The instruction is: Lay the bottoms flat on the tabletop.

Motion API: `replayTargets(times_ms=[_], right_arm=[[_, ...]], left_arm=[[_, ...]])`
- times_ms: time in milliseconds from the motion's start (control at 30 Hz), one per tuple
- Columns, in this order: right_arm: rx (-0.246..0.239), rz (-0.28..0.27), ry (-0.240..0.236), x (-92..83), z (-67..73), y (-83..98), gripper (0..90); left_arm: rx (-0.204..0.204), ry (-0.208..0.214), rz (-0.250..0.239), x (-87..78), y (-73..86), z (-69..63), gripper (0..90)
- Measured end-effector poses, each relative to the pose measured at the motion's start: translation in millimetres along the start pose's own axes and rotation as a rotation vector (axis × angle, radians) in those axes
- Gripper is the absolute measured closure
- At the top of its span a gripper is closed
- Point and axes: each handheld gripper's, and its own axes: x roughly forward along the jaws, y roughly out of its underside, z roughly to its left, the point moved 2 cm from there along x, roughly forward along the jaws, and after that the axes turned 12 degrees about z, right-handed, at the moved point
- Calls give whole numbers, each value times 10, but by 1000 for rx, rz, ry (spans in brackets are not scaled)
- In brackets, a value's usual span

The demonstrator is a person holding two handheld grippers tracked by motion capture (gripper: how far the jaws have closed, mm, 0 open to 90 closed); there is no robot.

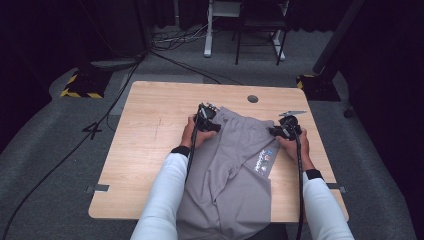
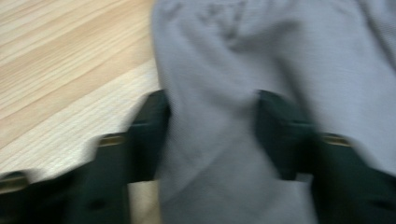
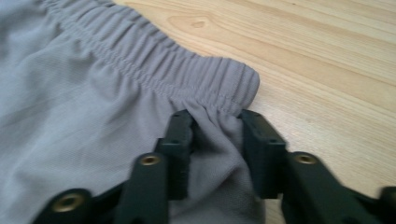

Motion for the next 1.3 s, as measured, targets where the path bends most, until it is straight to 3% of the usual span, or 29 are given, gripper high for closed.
replayTargets(times_ms=[33,100,167,233,367,467,567,733,900,1100,1167,1200,1267,1300], right_arm=[[0,0,0,0,0,0,762],[-13,11,-10,-8,22,-2,836],[-46,14,19,-15,67,-11,855],[-66,8,24,-29,98,-20,859],[-92,-44,49,-147,162,-99,862],[-118,-94,71,-306,224,-213,863],[-140,-154,81,-544,311,-410,863],[-161,-193,116,-698,378,-610,863],[-178,-226,137,-811,471,-827,863],[-185,-259,182,-905,551,-1104,859],[-190,-264,224,-869,607,-1252,838],[-190,-264,224,-869,607,-1252,838],[-169,-247,257,-787,653,-1328,670],[-155,-212,274,-722,670,-1351,629]], left_arm=[[19,6,1,-10,9,-10,585],[28,33,-2,-22,31,-18,743],[41,24,-1,-44,70,-9,865],[43,0,-9,-89,120,19,879],[34,-15,-68,-283,181,112,882],[19,-54,-130,-508,192,207,882],[34,-105,-170,-762,194,313,881],[19,-159,-241,-1179,186,461,881],[6,-204,-281,-1375,176,532,881],[-21,-288,-341,-1604,124,620,878],[-39,-344,-338,-1611,89,652,842],[-53,-346,-321,-1577,75,670,842],[-98,-370,-256,-1446,71,685,732],[-121,-354,-224,-1360,86,683,656]])
